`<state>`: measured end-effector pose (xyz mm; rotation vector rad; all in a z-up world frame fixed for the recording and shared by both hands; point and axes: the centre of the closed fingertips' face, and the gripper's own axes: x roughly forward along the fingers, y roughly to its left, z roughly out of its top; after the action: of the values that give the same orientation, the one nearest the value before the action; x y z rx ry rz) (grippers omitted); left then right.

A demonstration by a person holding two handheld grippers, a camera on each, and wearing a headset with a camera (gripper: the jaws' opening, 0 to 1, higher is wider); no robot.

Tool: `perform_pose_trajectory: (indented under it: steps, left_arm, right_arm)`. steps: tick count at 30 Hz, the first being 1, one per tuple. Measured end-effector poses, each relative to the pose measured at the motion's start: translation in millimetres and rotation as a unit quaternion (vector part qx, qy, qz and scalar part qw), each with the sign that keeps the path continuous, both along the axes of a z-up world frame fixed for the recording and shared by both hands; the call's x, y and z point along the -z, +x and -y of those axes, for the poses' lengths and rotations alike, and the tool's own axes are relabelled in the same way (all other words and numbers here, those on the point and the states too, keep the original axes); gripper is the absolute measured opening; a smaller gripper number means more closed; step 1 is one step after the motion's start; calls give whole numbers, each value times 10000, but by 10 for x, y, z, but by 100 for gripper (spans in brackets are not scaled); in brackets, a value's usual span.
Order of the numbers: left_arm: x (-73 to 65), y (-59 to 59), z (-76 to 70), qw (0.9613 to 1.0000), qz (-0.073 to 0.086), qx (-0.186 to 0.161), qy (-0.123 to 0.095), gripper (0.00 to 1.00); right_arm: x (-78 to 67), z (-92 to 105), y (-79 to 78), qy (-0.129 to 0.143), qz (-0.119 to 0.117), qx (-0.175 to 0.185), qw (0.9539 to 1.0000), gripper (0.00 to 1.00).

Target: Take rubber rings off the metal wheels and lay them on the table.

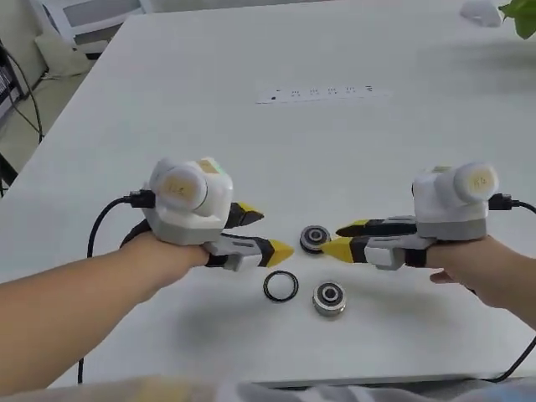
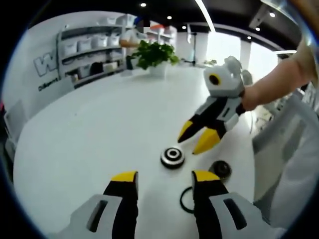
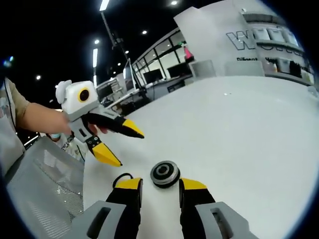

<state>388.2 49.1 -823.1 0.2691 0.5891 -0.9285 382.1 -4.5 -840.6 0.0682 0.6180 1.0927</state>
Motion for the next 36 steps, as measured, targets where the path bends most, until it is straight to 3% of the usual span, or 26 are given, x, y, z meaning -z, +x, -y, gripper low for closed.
perform_pose_trajectory:
  steps: [13, 36]
  left_arm:
    - [95, 41, 161, 9998, -6, 166, 68, 38]
    - [200, 110, 435, 9987, 39, 470, 178, 24]
  right_arm:
    - [123, -11, 19, -260, 278, -95, 9992, 25]
    - [187, 73, 28, -231, 321, 0, 9992, 24]
